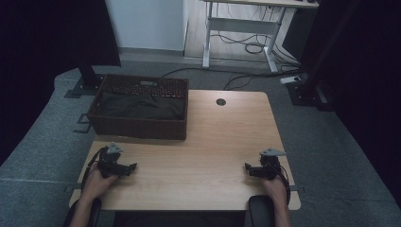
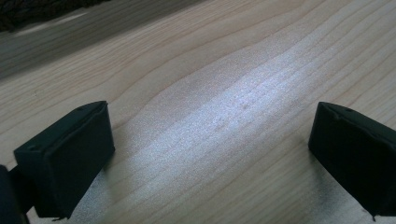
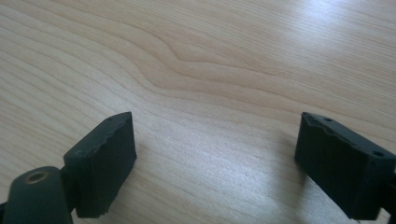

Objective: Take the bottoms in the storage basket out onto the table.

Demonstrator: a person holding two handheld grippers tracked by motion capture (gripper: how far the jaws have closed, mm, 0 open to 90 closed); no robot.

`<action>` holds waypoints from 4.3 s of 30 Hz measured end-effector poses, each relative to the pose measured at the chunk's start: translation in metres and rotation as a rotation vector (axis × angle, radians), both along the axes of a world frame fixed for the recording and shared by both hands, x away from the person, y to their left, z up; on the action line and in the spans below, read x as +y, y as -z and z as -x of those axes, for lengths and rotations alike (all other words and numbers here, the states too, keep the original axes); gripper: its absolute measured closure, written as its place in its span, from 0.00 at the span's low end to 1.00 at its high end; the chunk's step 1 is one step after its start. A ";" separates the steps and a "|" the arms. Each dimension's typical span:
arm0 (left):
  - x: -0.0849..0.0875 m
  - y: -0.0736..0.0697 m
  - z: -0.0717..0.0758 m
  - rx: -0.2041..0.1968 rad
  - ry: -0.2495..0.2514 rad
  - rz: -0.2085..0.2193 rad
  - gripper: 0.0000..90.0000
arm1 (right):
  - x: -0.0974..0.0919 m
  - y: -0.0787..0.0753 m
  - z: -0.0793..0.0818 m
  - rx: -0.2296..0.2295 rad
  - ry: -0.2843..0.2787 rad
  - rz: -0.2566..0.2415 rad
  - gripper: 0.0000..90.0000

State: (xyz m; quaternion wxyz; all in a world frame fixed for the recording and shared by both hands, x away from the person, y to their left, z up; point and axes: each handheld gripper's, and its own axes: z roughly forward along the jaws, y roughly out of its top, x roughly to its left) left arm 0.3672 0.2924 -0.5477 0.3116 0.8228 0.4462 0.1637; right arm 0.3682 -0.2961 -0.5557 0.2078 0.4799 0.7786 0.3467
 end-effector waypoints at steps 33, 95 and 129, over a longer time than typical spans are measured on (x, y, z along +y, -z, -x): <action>-0.002 0.000 0.004 -0.001 -0.040 0.000 0.00 | 0.002 -0.002 -0.001 0.025 0.030 -0.024 0.13; -0.003 0.000 0.005 0.000 -0.058 -0.001 0.00 | 0.077 -0.070 -0.041 0.017 -0.189 -0.108 0.13; -0.003 0.000 0.005 -0.001 -0.059 -0.002 0.00 | 0.138 -0.087 -0.093 0.011 -0.257 -0.103 0.14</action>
